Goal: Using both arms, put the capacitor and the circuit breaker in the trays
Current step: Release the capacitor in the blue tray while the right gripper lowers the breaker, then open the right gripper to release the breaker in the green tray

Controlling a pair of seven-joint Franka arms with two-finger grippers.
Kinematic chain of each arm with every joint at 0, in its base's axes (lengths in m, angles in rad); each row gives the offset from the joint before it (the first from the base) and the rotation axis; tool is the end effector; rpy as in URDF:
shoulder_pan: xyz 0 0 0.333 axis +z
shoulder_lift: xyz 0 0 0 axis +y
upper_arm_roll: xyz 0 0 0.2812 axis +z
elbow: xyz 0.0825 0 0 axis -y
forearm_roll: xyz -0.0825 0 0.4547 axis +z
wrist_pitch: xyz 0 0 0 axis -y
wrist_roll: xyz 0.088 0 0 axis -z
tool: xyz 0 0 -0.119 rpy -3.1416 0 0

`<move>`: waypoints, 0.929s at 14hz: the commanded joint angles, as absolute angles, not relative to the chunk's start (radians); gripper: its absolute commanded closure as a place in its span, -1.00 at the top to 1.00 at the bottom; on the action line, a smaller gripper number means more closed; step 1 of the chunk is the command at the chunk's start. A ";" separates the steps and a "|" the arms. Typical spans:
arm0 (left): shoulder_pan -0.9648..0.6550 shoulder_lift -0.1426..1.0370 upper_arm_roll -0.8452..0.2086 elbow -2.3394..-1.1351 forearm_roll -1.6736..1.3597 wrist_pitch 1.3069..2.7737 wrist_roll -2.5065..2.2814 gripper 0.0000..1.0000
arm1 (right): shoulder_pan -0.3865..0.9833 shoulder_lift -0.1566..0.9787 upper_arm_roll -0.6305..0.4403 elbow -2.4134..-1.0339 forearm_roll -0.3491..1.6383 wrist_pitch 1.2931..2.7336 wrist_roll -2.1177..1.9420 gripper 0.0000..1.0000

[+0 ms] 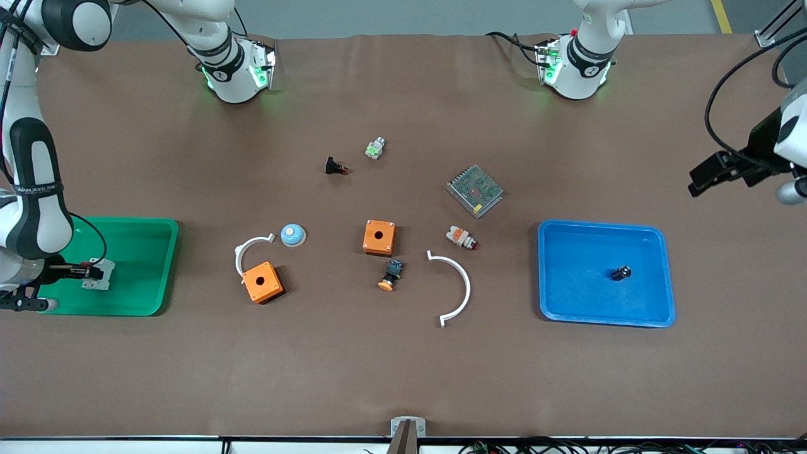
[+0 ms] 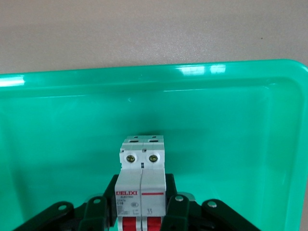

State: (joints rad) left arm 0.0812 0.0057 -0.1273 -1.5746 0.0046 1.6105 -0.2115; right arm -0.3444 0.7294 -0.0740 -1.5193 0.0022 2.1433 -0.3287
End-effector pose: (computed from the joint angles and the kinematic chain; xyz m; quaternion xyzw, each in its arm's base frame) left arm 0.6305 -0.0284 0.5756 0.9965 0.0825 0.0152 0.0000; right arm 0.6689 -0.2927 0.1404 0.9977 -0.0373 -0.0570 0.0037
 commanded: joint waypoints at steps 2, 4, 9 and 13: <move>0.055 -0.064 -0.094 -1.591 -0.025 1.522 -0.172 1.00 | -0.365 0.749 -0.055 -1.494 0.017 2.138 -0.380 -0.25; 0.052 -0.103 -0.095 -1.620 -0.025 1.517 -0.172 1.00 | -0.365 0.744 -0.055 -1.491 0.015 2.123 -0.379 0.92; 0.049 -0.130 -0.112 -1.644 -0.022 1.517 -0.175 1.00 | -0.345 0.658 -0.052 -1.476 0.028 1.973 -0.347 0.99; 0.046 -0.121 -0.118 -1.641 0.011 1.517 -0.169 1.00 | -0.258 0.485 -0.052 -1.489 0.026 1.728 -0.123 0.98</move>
